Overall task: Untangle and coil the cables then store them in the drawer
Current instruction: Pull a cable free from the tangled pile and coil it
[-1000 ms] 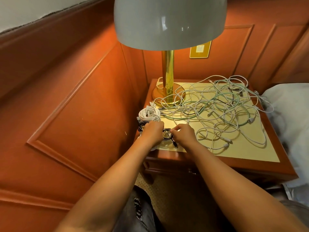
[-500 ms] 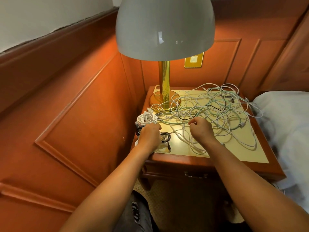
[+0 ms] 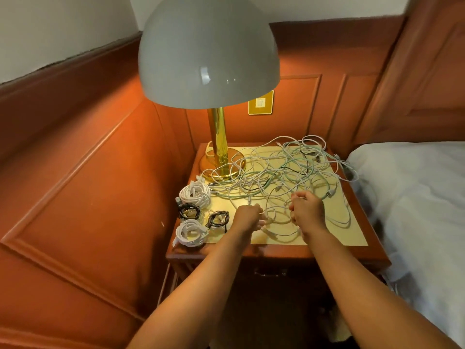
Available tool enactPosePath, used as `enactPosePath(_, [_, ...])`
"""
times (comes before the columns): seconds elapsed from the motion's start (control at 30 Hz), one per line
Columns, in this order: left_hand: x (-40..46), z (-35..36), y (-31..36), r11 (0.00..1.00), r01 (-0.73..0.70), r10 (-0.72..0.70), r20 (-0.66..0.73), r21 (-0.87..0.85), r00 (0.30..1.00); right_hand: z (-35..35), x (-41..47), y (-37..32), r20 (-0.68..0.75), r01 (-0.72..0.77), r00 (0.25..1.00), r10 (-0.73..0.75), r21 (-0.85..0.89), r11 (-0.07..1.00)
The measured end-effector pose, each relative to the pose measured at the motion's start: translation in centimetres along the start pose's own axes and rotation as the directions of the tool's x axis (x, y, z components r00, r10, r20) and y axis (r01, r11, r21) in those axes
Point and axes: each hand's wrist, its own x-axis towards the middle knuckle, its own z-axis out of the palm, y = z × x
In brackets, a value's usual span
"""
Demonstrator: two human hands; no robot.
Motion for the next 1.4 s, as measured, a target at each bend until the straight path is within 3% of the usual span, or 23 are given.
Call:
enactPosePath(0.03, [0.1, 0.5, 0.8, 0.987, 0.050, -0.046, 0.030, -0.152, 0.998, -0.8, 0.2, -0.7, -0.025, 0.016, 1.000, -0.014, 0.077, 0.997])
enactPosePath(0.1, [0.7, 1.3, 2.5, 0.952, 0.101, -0.070, 0.113, -0.289, 0.991, -2.2, 0.4, -2.0, -0.037, 0.060, 0.998, -0.055, 0.173, 0.983])
enactPosePath(0.27, [1.6, 2.9, 6.7, 0.952, 0.143, -0.045, 0.339, -0.270, 0.940, -4.2, -0.3, -3.7, 0.035, 0.155, 0.985, -0.168, 0.236, 0.959])
enactPosePath(0.43, [1.0, 3.0, 11.6, 0.937, 0.108, -0.010, 0.286, -0.331, 0.958, -3.7, -2.7, -2.7, 0.100, 0.301, 0.945, -0.312, 0.112, 0.947])
enactPosePath(0.67, [-2.4, 1.8, 14.9, 0.932, 0.078, -0.006, 0.202, -0.354, 0.979, -0.9, -6.2, -2.3, 0.194, 0.275, 0.933, -0.302, 0.155, 0.949])
enactPosePath(0.83, [-4.9, 0.9, 14.5, 0.975, -0.109, 0.115, 0.018, -0.194, 0.993, -0.2, -8.6, -3.2, 0.234, 0.297, 0.912, -0.336, 0.186, 0.936])
enactPosePath(1.0, [-8.3, -0.3, 14.4, 0.973, -0.189, 0.200, 0.080, -0.136, 0.976, -1.7, -9.7, -2.8, 0.404, 0.237, 0.866, -0.294, 0.185, 0.954])
enactPosePath(1.17, [-11.2, -2.0, 14.8, 0.965, -0.177, 0.219, 0.225, -0.192, 0.950, -3.9, -8.8, -2.0, 0.525, 0.034, 0.831, -0.182, 0.279, 0.960])
enactPosePath(1.3, [-11.8, -3.1, 12.9, 0.926, -0.254, 0.328, 0.263, -0.281, 0.907, -3.9, -6.8, -3.3, 0.598, 0.117, 0.783, -0.172, 0.130, 0.985])
enactPosePath(1.4, [-11.6, -3.5, 11.6, 0.873, -0.329, 0.431, 0.254, -0.361, 0.866, -3.5, -4.9, -5.0, 0.581, 0.245, 0.802, -0.139, -0.109, 0.963])
